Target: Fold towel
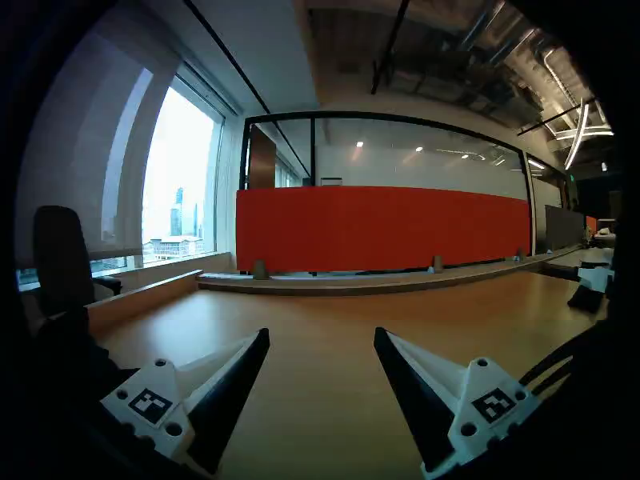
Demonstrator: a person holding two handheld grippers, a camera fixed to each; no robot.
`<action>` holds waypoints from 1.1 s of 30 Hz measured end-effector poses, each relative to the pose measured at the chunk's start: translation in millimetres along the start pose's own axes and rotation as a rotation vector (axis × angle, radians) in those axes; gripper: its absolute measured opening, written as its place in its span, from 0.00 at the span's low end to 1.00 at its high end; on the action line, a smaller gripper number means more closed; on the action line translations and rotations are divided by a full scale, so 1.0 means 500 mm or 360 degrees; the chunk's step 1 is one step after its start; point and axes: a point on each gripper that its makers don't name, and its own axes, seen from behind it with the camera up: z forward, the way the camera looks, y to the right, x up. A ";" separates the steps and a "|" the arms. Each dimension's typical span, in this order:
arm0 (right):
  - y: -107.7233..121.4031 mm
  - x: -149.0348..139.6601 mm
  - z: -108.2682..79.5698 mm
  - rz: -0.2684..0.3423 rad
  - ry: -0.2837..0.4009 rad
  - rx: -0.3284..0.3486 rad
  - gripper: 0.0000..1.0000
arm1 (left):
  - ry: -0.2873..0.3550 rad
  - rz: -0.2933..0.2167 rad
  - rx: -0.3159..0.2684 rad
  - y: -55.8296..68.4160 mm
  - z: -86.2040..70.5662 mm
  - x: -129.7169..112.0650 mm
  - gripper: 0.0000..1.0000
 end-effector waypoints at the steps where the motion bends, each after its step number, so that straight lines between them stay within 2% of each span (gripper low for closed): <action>1: -0.001 0.000 0.000 0.0000 0.0000 0.0003 0.99 | 0.0000 0.0000 0.0000 0.000 0.000 0.000 0.97; 33: -0.002 0.002 -0.001 0.0002 -0.0001 0.0007 1.00 | -0.0002 0.0000 0.0000 -0.002 -0.004 0.009 0.97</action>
